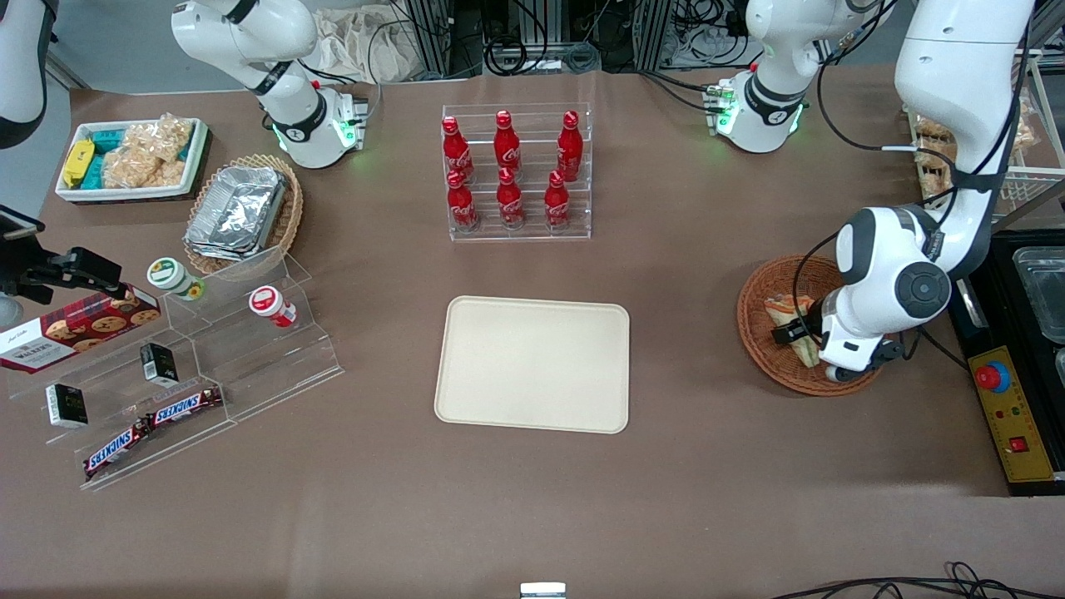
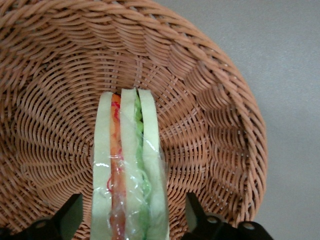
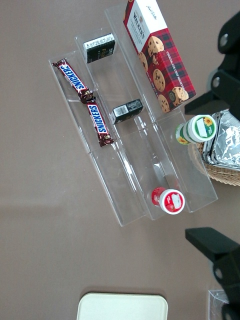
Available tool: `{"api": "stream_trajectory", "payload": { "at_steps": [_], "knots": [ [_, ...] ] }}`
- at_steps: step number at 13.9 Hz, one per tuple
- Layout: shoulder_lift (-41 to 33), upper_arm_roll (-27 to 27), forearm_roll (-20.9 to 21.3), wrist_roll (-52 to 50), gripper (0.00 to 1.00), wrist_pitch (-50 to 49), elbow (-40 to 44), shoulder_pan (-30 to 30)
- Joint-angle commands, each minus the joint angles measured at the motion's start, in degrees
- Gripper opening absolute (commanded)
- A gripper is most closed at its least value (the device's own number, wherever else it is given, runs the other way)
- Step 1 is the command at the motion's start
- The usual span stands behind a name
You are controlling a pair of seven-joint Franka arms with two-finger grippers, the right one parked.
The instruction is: Place sandwich from basket to tray
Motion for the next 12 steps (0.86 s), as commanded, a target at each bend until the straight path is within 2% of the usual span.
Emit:
{"api": "stream_trajectory", "payload": {
  "at_steps": [1,2,3,6,8,12],
  "knots": [
    [-1.50,-0.35,0.95,-0.78,0.63,0.73,-1.19,0.35],
    [-1.67,-0.35,0.95,-0.69,0.48,0.47,-1.19,0.35],
    [-1.93,-0.35,0.95,-0.69,0.37,-0.05,-1.28,0.35],
    [-3.16,-0.35,0.87,-0.25,0.13,-4.88,0.38,0.35],
    [-3.78,-0.70,0.95,-0.42,0.07,-10.22,4.41,-0.34],
    [-4.31,-2.27,2.19,1.42,0.07,-24.10,19.50,-0.44]
  ]
}}
